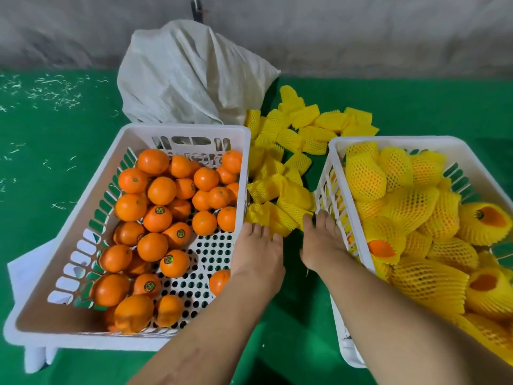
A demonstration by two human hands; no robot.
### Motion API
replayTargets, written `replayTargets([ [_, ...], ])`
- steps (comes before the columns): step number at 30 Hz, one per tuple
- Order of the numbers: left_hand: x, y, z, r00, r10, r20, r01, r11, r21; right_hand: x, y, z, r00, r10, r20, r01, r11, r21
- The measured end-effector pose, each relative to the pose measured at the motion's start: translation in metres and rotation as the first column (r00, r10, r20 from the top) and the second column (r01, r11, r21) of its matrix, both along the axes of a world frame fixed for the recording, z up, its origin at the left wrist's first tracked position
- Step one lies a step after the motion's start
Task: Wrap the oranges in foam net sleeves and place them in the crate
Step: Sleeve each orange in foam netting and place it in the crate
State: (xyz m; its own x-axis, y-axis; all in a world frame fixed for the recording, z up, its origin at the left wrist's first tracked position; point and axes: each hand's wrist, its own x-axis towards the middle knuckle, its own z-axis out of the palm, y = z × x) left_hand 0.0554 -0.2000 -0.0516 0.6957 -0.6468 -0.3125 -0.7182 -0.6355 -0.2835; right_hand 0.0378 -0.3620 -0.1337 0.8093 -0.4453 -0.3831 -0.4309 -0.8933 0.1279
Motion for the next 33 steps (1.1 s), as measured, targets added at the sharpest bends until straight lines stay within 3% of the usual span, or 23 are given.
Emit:
replayTargets([
  [3, 0.003, 0.003, -0.005, 0.998, -0.045, 0.037, 0.04, 0.993, 0.113, 0.004, -0.001, -0.001, 0.991, -0.054, -0.126, 0.054, 0.999, -0.009],
  [6, 0.003, 0.007, -0.009, 0.998, -0.057, 0.04, 0.053, 0.994, 0.098, 0.005, -0.004, -0.001, 0.981, -0.116, -0.157, 0.125, 0.991, 0.042],
  [14, 0.003, 0.007, -0.009, 0.997, -0.061, 0.052, 0.056, 0.994, 0.089, 0.002, 0.003, 0.012, 0.982, -0.181, -0.061, 0.189, 0.966, 0.175],
  [17, 0.0, 0.003, -0.005, 0.999, -0.034, 0.029, 0.033, 0.999, 0.035, 0.005, 0.012, 0.022, 0.972, -0.233, 0.025, 0.208, 0.909, 0.36],
  [21, 0.005, -0.016, -0.001, 0.984, 0.126, -0.123, -0.14, 0.984, -0.113, 0.022, 0.011, 0.042, 0.943, -0.311, 0.118, 0.195, 0.806, 0.559],
  [26, 0.051, -0.065, -0.006, 0.82, 0.376, -0.432, -0.489, 0.852, -0.188, 0.05, -0.024, 0.068, 0.975, -0.197, 0.1, 0.131, 0.882, 0.454],
  [29, 0.088, -0.087, -0.017, 0.793, 0.413, -0.448, -0.575, 0.751, -0.325, 0.079, -0.039, 0.073, 0.978, -0.194, 0.081, 0.132, 0.867, 0.48],
  [33, 0.128, -0.11, -0.037, 0.784, 0.399, -0.476, -0.592, 0.713, -0.376, 0.126, -0.053, 0.072, 0.989, -0.144, 0.021, 0.119, 0.884, 0.452],
])
